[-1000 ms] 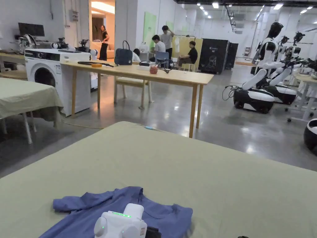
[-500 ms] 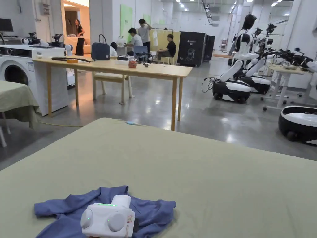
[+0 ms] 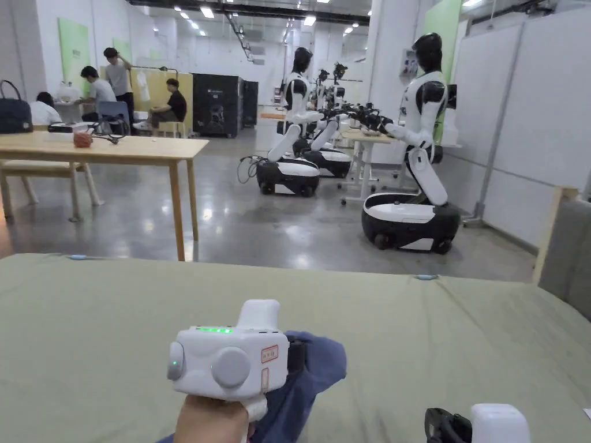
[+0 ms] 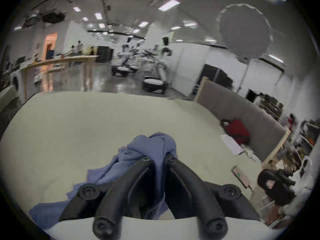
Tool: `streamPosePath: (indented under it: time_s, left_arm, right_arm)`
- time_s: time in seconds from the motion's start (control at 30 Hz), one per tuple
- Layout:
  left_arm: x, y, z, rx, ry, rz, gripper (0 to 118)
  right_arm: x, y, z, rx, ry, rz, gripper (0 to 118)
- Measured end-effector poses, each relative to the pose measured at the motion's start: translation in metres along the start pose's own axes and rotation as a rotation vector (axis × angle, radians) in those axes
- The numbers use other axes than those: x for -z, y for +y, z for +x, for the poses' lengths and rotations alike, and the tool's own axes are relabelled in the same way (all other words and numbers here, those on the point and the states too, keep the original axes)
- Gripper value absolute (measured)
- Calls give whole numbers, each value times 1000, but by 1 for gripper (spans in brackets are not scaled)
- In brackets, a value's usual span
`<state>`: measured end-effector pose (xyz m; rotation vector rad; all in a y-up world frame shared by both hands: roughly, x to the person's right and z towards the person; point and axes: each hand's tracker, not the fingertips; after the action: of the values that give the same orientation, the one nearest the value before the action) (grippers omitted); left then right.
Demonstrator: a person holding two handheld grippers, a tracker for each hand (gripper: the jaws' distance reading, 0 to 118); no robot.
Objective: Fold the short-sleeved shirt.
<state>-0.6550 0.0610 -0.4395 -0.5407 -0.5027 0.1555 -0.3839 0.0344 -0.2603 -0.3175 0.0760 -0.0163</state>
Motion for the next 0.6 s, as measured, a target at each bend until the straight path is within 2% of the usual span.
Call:
streamPosePath:
  time_s: [0.13, 0.3, 0.4, 0.47, 0.5, 0.53, 0.57, 0.6]
  left_arm:
    - [70, -23, 49, 124, 9, -150, 8]
    - [157, -103, 78, 122, 89, -328, 8]
    - [156, -125, 85, 119, 103, -325, 8]
    - [140, -121, 87, 166, 125, -264, 13]
    - [127, -114, 88, 187, 131, -222, 25]
    - [106, -109, 88, 193, 124, -160, 69]
    - [84, -105, 87, 193, 108, -111, 107]
    - [56, -102, 86, 202, 89, -59, 118]
  right_arm:
    - [3, -7, 44, 21, -52, -16, 6]
    - [14, -24, 80, 31, -103, -51, 6]
    - [19, -30, 88, 34, -108, -79, 6]
    - [20, -33, 88, 17, -109, -89, 6]
    - [19, -33, 87, 13, -101, -88, 6]
    - [17, -32, 84, 13, -95, -86, 6]
    - [15, -31, 81, 17, -88, -81, 6]
    - [11, -29, 77, 22, -79, -76, 6]
